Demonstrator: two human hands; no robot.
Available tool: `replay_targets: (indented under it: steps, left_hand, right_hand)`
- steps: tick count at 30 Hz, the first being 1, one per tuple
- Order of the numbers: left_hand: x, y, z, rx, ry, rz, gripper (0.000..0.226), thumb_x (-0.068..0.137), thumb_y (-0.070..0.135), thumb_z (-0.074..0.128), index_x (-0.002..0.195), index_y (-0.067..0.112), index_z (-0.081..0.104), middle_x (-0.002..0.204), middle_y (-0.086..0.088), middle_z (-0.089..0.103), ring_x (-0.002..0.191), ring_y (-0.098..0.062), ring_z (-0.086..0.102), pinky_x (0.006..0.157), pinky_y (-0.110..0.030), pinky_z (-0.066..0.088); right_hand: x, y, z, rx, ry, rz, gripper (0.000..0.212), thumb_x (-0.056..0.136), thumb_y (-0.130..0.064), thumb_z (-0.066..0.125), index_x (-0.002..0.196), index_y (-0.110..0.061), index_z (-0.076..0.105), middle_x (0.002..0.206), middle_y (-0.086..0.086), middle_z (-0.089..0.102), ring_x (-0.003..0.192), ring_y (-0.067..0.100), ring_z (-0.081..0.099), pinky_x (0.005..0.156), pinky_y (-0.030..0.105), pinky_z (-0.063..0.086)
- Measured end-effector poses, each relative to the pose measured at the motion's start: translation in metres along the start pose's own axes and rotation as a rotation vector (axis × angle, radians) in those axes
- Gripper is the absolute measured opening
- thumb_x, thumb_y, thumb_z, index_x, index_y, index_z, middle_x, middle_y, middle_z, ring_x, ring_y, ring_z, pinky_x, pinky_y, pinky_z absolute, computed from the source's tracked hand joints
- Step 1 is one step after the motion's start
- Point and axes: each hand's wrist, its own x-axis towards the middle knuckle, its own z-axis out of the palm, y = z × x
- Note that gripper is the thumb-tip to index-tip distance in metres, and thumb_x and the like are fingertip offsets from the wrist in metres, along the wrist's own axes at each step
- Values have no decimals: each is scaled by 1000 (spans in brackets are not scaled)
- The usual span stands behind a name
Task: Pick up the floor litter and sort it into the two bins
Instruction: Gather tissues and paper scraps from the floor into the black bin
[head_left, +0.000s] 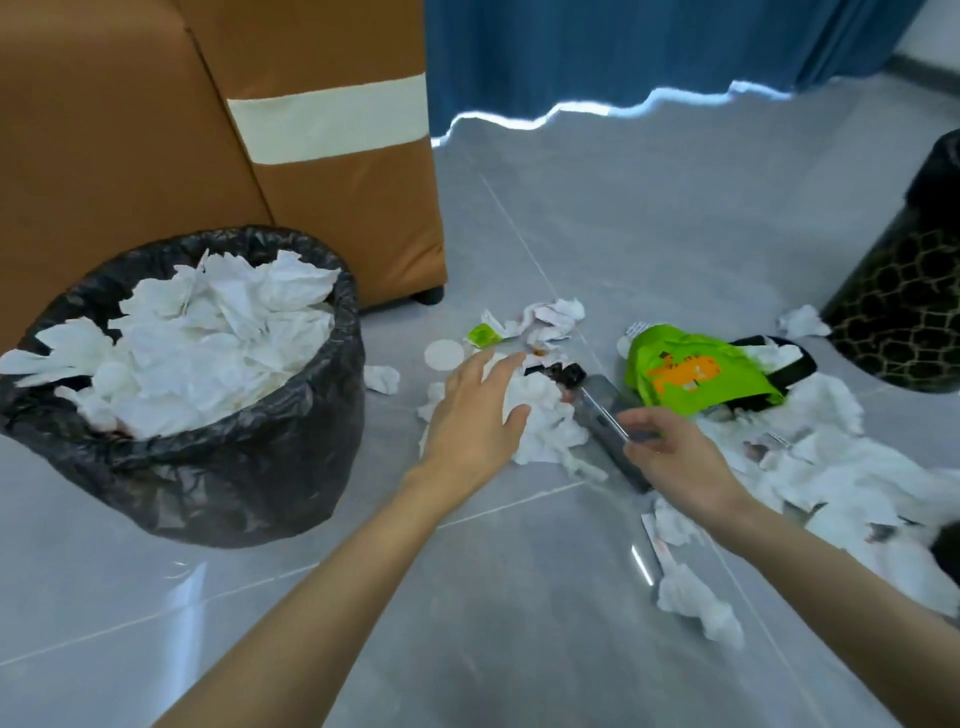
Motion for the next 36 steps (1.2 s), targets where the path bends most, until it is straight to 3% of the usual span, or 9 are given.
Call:
replay_targets:
  steps: [5,11,14,19,22,24,27,30,36]
  left_hand:
    - [11,-22,38,141,-266,-281,69,89,46,53,146,41,16,157,-9,-9,143,-39,-9,116,-50,13]
    - [9,-54,66,120,-232,-194,61,86,40,58,141,37,31,139,-4,43,130,-25,35,105,-30,22]
    - [-1,-53,75,84,-193,-122,56,86,37,59,138,41,38,133,3,50,124,-21,42,97,-23,24]
    - [-24,-47,81,-43,-222,-17,58,84,23,65,136,37,44,133,3,52,122,-23,43,94,-10,20]
    - [-38,-48,80,-200,-195,-9,63,79,8,65,136,30,48,133,-1,52,122,-26,46,107,-29,34]
    - [-46,-47,75,-190,-118,-24,62,79,14,69,135,30,47,135,0,48,124,-23,42,107,-33,34]
    - [-57,-45,65,36,-23,-119,65,80,35,68,137,43,39,148,7,27,134,-18,22,111,-26,12]
    - [-64,-52,60,129,-121,-265,71,79,53,63,139,51,26,154,9,6,141,-19,4,114,-36,5]
    - [-77,-63,58,71,-8,-222,55,89,27,60,138,40,38,148,7,27,139,-18,19,111,-27,23]
  right_hand:
    - [-4,32,-8,-163,21,24,31,88,-5,53,116,-16,60,108,-3,58,97,15,54,79,22,37]
    - [6,37,12,-265,84,-126,32,84,-1,56,112,-14,64,102,0,54,99,24,51,81,19,32]
    - [15,32,27,-270,63,-207,34,83,0,56,113,-14,62,102,-2,48,94,22,52,83,20,34]
    - [32,28,50,-418,-234,-240,65,82,-11,64,140,-19,37,144,5,34,131,26,34,107,28,27]
    - [36,29,59,-546,-312,-229,72,84,-18,62,146,-22,25,150,2,24,131,27,29,107,30,28]
    - [35,33,62,-560,-241,-238,60,85,-18,61,138,-24,35,141,1,36,122,25,38,97,33,38]
    - [29,42,60,-580,-181,-248,33,86,-16,58,117,-24,48,122,-3,50,106,22,50,78,34,47]
    - [22,49,55,-561,-137,-232,12,88,-16,56,99,-20,53,105,-2,58,87,22,57,71,34,49]
    - [12,45,43,-312,-37,-184,11,85,-18,63,81,-24,54,75,-12,59,65,7,54,65,24,45]
